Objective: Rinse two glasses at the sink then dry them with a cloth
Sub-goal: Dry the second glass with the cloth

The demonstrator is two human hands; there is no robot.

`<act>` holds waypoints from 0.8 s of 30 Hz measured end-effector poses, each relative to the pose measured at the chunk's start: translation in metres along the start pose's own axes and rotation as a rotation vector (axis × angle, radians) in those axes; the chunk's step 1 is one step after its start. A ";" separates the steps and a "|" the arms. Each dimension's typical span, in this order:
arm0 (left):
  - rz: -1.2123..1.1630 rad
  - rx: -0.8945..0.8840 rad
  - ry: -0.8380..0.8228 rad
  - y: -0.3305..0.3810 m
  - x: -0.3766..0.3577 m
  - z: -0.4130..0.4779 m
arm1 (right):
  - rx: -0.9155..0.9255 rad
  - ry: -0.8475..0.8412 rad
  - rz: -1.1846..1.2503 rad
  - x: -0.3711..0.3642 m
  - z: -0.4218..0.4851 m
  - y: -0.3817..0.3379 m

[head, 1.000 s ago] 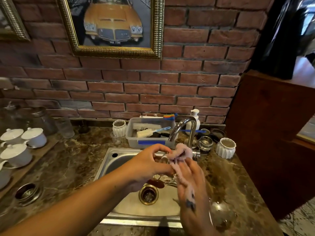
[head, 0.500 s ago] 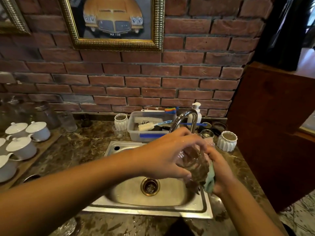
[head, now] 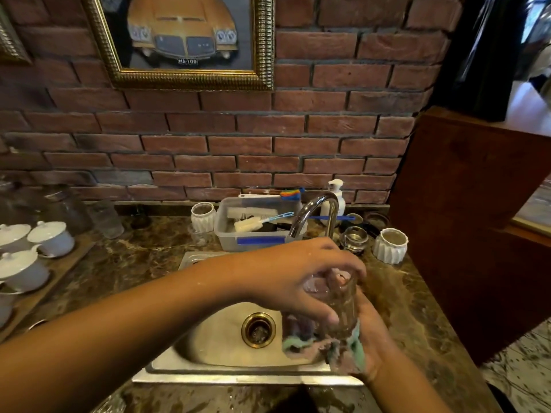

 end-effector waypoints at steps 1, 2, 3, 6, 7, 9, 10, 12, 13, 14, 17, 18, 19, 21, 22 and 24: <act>0.013 0.020 0.020 -0.001 0.002 0.002 | 0.019 0.027 -0.010 0.003 0.003 -0.003; 0.027 0.045 0.037 -0.004 0.004 0.003 | 0.048 0.055 -0.032 0.007 0.005 -0.007; 0.037 0.071 0.058 -0.007 0.006 0.004 | 0.096 0.082 -0.063 0.011 0.006 -0.013; 0.003 0.156 0.147 -0.018 0.013 0.003 | 0.232 0.172 -0.189 0.017 0.003 -0.027; -0.049 0.174 0.176 -0.020 0.016 0.002 | 0.286 0.197 -0.219 0.023 0.003 -0.032; -0.248 0.213 0.200 -0.024 0.018 0.002 | 0.422 0.246 -0.286 0.024 -0.003 -0.043; -0.360 0.242 0.191 -0.026 0.016 0.001 | 0.494 0.275 -0.341 0.024 -0.007 -0.048; -0.508 0.302 0.180 -0.029 0.013 0.001 | 0.610 0.331 -0.451 0.023 -0.016 -0.054; -0.541 0.323 0.181 -0.031 0.011 0.002 | 0.641 0.357 -0.490 0.024 -0.019 -0.053; -0.549 0.339 0.192 -0.031 0.010 0.002 | 0.641 0.379 -0.508 0.023 -0.022 -0.050; -0.460 0.311 0.238 -0.025 0.011 0.002 | 0.603 0.400 -0.491 0.026 -0.024 -0.042; -0.412 0.268 0.243 -0.020 0.012 0.002 | 0.561 0.390 -0.467 0.026 -0.023 -0.041; -0.342 0.211 0.236 -0.013 0.013 0.001 | 0.492 0.341 -0.427 0.027 -0.018 -0.040; -0.160 0.087 0.170 0.000 0.012 -0.001 | 0.341 0.200 -0.308 0.024 -0.013 -0.037; -0.090 0.028 0.119 0.005 0.011 -0.002 | 0.279 0.127 -0.238 0.021 -0.013 -0.034; -0.024 -0.073 0.032 0.014 0.009 -0.004 | 0.164 0.031 -0.124 0.017 -0.014 -0.025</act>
Point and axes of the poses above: each hand's wrist, its own z-axis towards the middle knuckle, its own x-axis out of the back of the hand, y = z × x, the point moved 9 cm from there along z, towards the middle knuckle
